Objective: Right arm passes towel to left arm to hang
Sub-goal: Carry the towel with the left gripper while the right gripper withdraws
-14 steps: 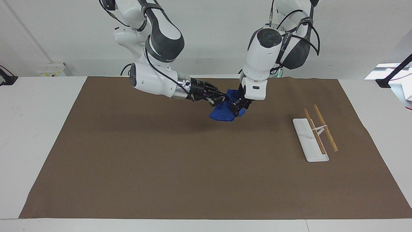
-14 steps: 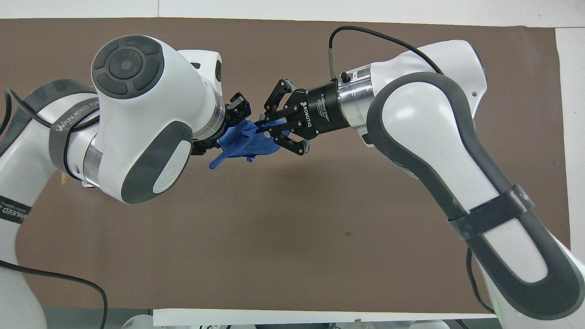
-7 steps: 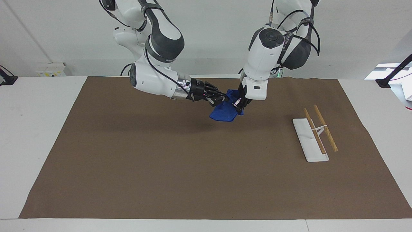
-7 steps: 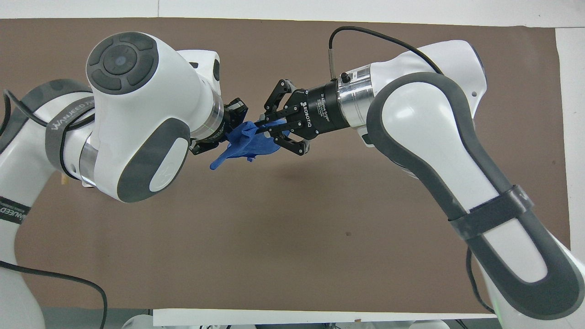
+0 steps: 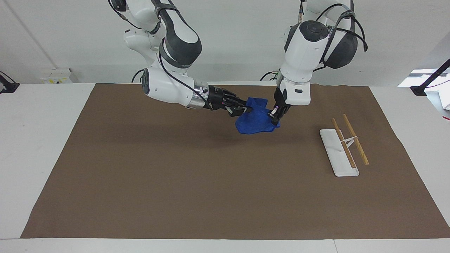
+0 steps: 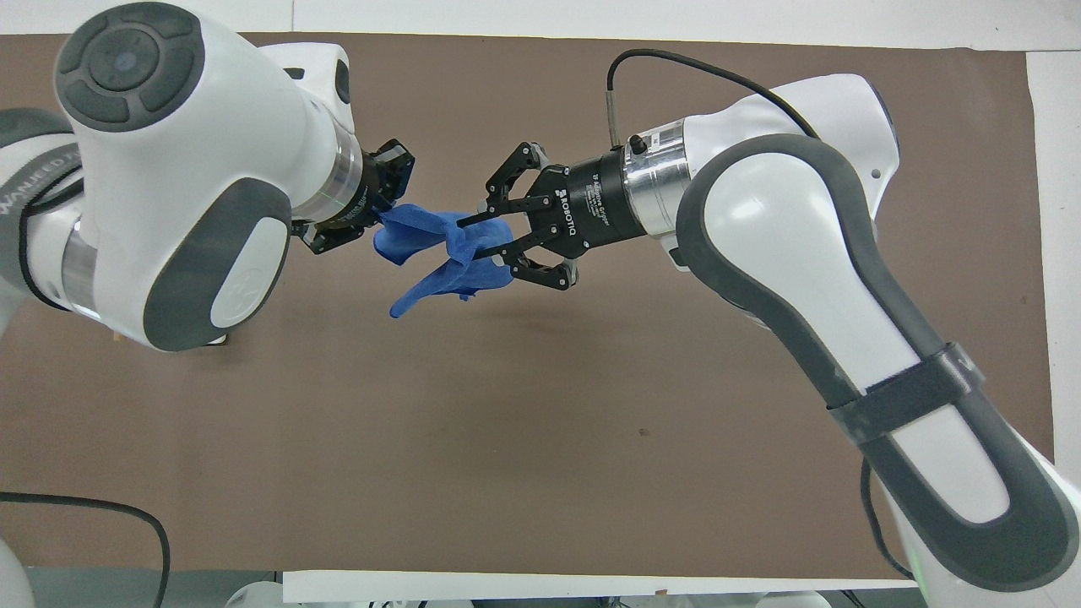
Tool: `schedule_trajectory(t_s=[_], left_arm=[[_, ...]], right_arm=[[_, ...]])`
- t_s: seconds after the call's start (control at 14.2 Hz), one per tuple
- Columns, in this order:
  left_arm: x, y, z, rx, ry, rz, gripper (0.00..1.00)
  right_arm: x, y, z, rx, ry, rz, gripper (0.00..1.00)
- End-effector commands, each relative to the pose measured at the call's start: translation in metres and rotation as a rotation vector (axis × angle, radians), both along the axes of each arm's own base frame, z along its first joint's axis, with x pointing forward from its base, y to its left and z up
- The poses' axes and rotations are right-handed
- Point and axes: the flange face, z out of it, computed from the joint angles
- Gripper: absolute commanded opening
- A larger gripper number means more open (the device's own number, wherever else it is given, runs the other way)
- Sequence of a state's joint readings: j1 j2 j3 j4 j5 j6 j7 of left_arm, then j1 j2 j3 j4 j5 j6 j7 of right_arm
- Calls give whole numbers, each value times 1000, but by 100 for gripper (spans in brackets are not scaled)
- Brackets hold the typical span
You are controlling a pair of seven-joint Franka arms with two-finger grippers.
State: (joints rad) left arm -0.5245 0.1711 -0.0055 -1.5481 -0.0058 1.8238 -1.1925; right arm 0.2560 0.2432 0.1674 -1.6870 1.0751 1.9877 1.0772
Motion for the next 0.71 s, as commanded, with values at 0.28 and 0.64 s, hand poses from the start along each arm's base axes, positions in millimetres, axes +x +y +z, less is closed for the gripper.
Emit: schedule_trajectory(t_s=[0.28, 0.64], left_arm=[[38, 86, 16, 195, -82, -40, 0], [62, 185, -1, 278, -48, -191, 0]], right_arm=[[-1, -35, -9, -383, -495, 455, 99], [25, -175, -13, -663, -638, 868, 99]])
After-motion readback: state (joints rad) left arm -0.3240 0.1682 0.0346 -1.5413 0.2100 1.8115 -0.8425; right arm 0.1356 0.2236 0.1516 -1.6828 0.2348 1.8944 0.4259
